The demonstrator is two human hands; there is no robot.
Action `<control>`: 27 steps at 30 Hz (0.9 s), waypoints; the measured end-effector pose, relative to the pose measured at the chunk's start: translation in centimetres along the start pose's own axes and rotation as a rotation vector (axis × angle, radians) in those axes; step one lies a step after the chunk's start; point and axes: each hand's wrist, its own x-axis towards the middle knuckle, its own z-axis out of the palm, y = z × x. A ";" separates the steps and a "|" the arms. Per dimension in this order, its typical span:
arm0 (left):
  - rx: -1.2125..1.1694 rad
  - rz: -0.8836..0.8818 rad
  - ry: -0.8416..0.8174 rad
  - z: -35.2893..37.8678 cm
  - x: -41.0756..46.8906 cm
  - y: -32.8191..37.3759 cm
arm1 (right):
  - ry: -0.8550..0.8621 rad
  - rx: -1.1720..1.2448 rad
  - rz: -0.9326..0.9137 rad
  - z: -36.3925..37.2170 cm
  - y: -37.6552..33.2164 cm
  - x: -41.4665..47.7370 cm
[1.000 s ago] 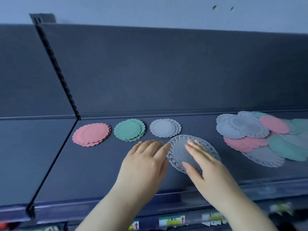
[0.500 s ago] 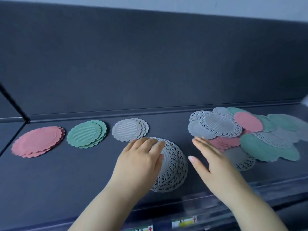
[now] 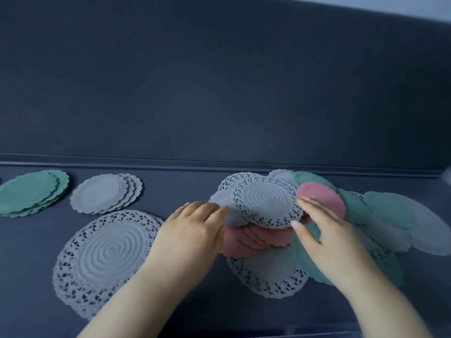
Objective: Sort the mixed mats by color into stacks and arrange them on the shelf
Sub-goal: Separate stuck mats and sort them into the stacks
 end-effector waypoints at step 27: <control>0.152 -0.268 -0.168 4.5 5.9 14.1 | -0.213 0.332 -0.239 -6.0 11.7 6.9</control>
